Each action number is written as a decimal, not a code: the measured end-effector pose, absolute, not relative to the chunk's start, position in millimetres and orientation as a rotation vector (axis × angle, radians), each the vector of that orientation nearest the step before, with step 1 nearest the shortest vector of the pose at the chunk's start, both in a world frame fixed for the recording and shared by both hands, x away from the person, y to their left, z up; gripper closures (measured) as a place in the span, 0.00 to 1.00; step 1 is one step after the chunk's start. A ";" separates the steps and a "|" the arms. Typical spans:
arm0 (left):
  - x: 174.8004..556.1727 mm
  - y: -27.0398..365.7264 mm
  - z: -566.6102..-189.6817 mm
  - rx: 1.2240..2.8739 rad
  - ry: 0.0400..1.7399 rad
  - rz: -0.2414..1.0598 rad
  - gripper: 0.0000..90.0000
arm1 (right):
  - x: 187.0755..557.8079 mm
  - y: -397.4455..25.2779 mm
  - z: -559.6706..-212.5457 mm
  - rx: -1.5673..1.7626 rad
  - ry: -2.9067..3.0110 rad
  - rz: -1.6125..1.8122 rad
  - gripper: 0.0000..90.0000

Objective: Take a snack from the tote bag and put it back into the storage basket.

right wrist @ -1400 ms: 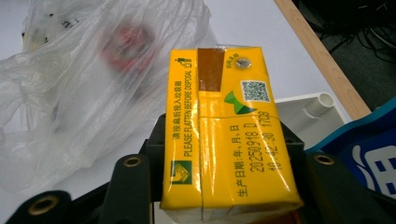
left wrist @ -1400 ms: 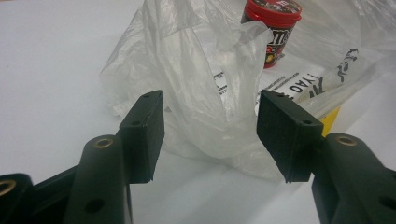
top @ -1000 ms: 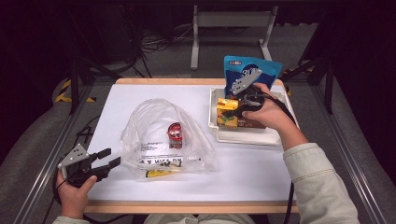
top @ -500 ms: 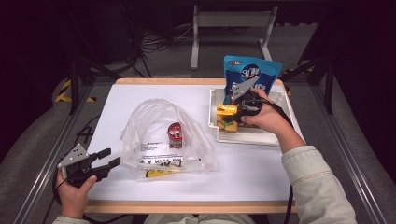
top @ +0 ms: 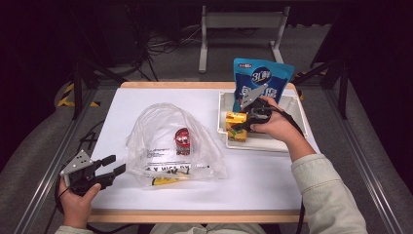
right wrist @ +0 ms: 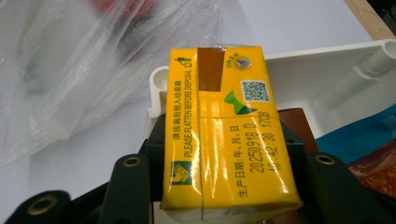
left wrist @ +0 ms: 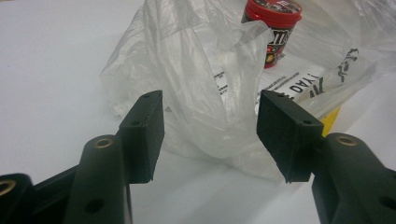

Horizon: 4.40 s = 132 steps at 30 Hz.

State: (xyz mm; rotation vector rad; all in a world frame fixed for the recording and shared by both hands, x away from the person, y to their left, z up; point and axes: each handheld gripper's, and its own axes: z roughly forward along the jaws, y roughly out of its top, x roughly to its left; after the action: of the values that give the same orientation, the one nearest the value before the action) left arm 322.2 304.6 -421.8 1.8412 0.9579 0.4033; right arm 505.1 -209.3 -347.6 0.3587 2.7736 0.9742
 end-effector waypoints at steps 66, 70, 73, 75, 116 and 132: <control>322.0 304.4 -421.7 1.842 0.958 0.403 0.47 | 507.1 -231.9 -358.7 0.277 2.749 0.803 0.51; 321.9 304.0 -421.7 1.842 0.960 0.402 0.47 | 506.9 -235.0 -358.1 0.270 2.747 0.794 0.51; 321.9 303.9 -421.7 1.842 0.961 0.402 0.47 | 506.6 -234.8 -358.1 0.257 2.744 0.789 0.51; 321.9 303.9 -421.6 1.844 0.959 0.403 0.47 | 506.0 -233.7 -357.9 0.240 2.747 0.786 0.51; 322.3 304.6 -421.3 1.840 0.954 0.407 0.47 | 468.6 -168.4 -285.7 0.312 2.540 1.177 0.43; 318.3 307.5 -421.4 1.836 0.963 0.410 0.47 | 452.7 -109.5 -283.7 0.195 2.580 1.226 0.43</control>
State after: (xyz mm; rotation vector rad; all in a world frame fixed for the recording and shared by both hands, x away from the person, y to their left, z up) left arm 318.3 307.5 -421.4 1.8361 0.9633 0.4096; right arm 452.7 -109.5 -283.7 0.1948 2.5800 1.2263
